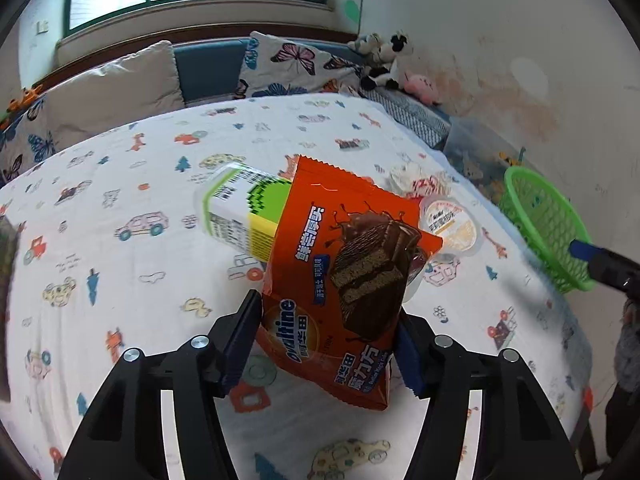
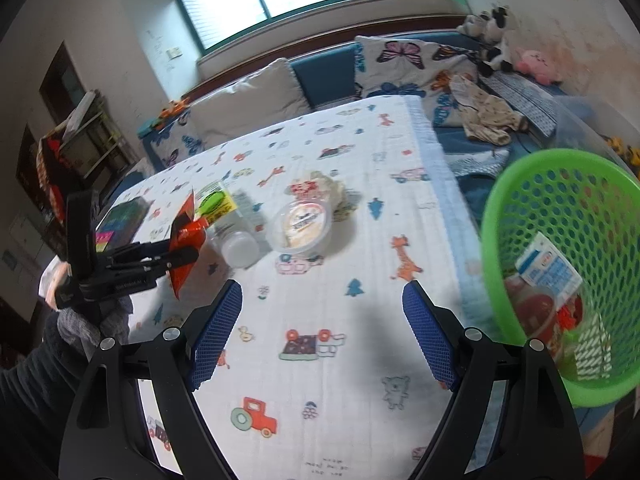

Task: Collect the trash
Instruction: 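Grasp clear green-label bottle cap with right tool while left tool holds bag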

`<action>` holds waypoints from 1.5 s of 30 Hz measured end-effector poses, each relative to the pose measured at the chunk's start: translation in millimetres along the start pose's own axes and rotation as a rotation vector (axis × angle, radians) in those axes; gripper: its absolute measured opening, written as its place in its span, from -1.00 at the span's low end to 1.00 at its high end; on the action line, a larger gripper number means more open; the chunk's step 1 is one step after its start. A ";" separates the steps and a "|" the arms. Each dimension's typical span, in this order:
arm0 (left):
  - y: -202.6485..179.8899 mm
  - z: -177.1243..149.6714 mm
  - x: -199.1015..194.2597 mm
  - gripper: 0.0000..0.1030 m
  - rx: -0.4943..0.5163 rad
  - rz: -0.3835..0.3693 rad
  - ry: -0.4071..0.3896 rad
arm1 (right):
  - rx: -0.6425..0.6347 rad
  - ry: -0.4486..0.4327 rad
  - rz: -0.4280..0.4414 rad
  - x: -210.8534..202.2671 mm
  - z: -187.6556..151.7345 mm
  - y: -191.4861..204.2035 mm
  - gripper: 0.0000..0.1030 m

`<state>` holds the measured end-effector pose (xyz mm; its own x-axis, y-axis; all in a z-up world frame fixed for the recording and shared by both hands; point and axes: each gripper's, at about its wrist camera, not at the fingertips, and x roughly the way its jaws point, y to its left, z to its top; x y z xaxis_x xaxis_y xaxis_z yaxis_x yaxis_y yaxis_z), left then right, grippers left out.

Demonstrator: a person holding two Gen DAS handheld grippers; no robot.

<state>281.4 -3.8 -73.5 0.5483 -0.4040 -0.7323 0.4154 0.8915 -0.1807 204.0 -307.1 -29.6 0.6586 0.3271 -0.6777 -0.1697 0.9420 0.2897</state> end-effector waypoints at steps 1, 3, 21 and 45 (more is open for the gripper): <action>1.0 -0.6 -4.1 0.12 -0.005 0.003 -0.007 | -0.012 0.003 0.006 2.0 0.2 3.6 0.60; 3.8 -1.9 -14.2 0.11 -0.021 0.012 -0.020 | -0.045 0.013 0.028 8.9 1.6 14.4 0.60; 19.7 -13.7 -79.5 0.10 -0.097 0.050 -0.096 | -0.283 0.131 0.179 103.5 21.5 82.9 0.17; 35.1 -26.0 -78.9 0.10 -0.159 0.047 -0.088 | -0.448 0.173 0.098 156.7 21.4 99.5 -0.18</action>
<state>233.9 64.6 -39.1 0.6288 -0.3711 -0.6833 0.2717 0.9282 -0.2541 306.0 -163.7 -92.5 0.4988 0.3884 -0.7748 -0.5485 0.8336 0.0647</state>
